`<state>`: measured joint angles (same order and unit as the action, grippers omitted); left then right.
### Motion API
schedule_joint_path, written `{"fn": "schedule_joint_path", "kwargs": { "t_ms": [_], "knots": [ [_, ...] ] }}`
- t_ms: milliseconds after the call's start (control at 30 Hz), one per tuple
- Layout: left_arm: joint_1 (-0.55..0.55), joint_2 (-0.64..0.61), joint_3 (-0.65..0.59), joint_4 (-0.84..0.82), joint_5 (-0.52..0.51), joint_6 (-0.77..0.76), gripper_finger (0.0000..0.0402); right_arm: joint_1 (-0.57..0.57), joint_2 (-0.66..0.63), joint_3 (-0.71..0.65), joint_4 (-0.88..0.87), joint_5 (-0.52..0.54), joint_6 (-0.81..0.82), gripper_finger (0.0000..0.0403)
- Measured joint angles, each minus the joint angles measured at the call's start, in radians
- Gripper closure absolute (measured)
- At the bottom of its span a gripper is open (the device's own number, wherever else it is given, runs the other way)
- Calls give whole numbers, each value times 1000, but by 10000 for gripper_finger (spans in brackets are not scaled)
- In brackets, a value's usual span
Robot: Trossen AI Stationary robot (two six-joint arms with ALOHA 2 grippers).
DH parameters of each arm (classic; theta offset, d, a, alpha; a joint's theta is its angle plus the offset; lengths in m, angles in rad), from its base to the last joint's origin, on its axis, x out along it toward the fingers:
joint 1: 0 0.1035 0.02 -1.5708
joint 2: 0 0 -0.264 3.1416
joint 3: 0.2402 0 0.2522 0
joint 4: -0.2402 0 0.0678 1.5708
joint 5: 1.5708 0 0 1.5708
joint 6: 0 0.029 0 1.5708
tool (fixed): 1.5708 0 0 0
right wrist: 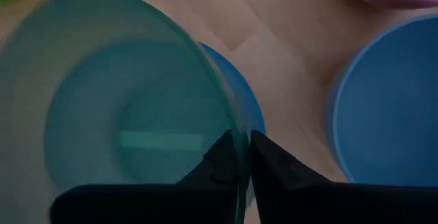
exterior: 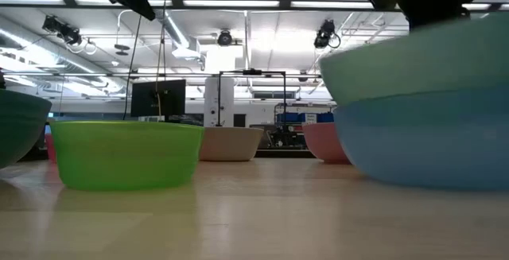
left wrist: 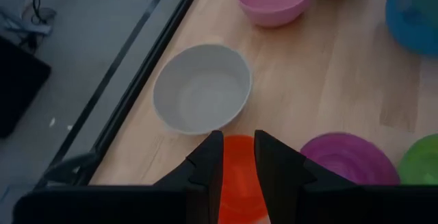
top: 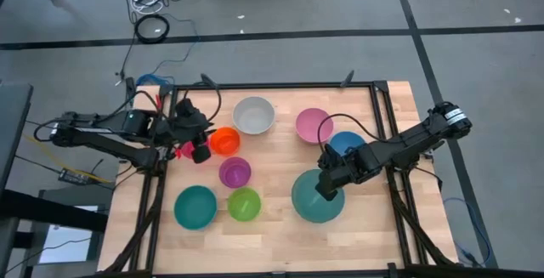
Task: Nest bowls inside each other
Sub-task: Stack the dark green bowl on top of the light blue bowl
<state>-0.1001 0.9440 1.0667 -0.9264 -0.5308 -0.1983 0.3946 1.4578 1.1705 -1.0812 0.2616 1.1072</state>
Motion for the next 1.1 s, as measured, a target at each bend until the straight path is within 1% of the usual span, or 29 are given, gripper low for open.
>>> {"fn": "schedule_joint_path", "kwargs": {
  "t_ms": [300,467,600,667,733,800,867,967,1100],
  "knots": [
    [0,-2,-5,58,-1,63,309,12,0,0,-29,-19,56,289],
    [0,-2,-5,63,-1,64,309,38,-8,0,-68,-15,87,261],
    [0,-1,-5,94,1,91,309,74,-25,0,-91,49,120,256],
    [0,9,-5,151,19,115,310,93,-40,0,-94,90,131,257],
    [0,17,-6,211,52,148,310,115,-56,0,-93,156,136,259],
    [0,41,-4,295,72,182,309,141,-64,0,-77,255,157,261],
    [0,57,-6,337,77,223,309,157,-65,0,-64,310,168,262],
    [2,95,-5,407,75,272,310,161,-52,0,-66,315,192,267],
    [7,146,-5,430,73,277,310,164,0,0,-68,310,225,275]
  ]
}}
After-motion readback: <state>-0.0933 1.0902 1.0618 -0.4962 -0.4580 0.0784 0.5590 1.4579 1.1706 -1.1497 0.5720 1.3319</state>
